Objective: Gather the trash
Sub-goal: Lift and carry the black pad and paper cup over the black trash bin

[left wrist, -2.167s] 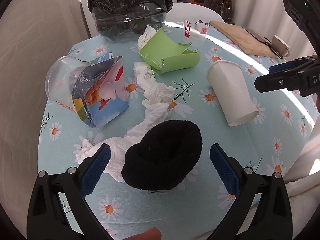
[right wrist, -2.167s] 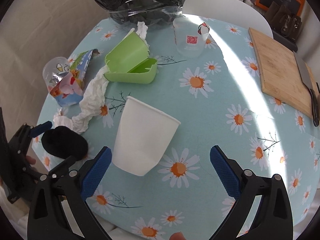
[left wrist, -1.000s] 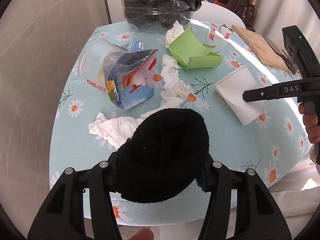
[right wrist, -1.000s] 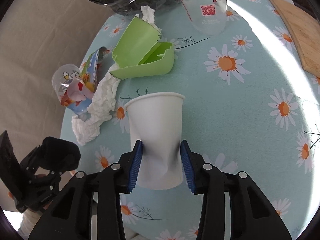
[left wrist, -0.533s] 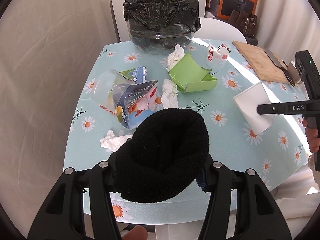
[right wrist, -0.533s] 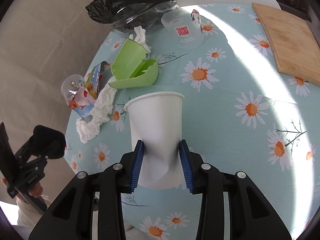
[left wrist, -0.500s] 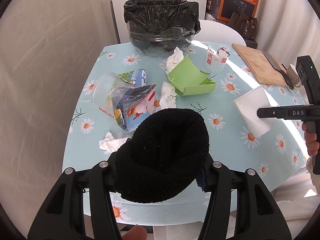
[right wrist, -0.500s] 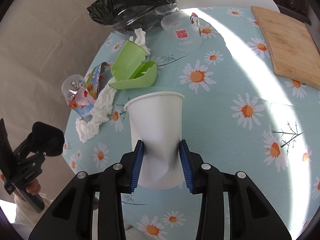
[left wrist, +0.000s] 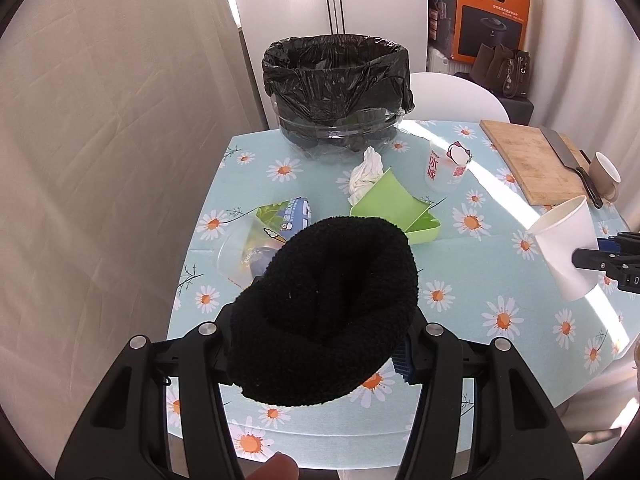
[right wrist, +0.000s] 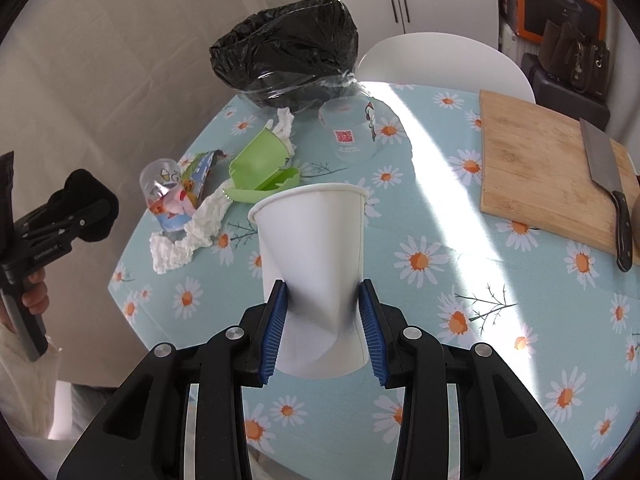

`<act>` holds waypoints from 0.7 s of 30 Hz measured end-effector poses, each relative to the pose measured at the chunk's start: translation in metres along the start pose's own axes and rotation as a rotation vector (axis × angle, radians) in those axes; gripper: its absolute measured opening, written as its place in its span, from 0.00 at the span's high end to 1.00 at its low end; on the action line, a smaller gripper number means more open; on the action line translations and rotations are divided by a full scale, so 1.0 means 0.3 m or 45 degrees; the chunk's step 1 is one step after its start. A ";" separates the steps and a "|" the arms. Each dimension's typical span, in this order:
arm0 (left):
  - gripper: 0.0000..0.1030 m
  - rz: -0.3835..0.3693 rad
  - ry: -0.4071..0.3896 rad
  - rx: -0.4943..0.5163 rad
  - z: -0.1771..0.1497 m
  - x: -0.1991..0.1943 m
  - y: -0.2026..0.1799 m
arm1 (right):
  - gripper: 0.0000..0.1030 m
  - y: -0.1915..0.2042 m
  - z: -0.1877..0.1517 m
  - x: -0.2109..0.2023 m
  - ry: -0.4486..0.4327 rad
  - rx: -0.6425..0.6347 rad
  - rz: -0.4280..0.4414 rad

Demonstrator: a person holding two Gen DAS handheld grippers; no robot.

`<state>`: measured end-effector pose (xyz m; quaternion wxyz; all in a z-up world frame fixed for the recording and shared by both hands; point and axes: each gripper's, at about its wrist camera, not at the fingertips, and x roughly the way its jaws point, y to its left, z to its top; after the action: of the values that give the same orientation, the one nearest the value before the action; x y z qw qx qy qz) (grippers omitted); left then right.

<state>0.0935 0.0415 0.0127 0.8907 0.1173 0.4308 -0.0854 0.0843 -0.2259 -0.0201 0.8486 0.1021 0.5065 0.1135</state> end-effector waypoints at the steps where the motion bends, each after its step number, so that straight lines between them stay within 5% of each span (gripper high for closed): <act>1: 0.46 0.000 0.000 0.005 0.008 0.000 0.005 | 0.67 -0.003 0.004 -0.009 -0.014 0.007 0.006; 10: 0.46 -0.077 -0.071 0.065 0.152 0.043 0.078 | 0.67 0.019 0.122 -0.072 -0.104 0.032 -0.037; 21: 0.46 -0.223 -0.050 0.094 0.401 0.182 0.160 | 0.67 0.027 0.441 -0.130 -0.244 0.122 -0.056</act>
<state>0.2292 0.0508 0.0486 0.8832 0.1101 0.4185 -0.1809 0.1823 -0.2374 0.0767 0.8896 0.1418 0.4300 0.0604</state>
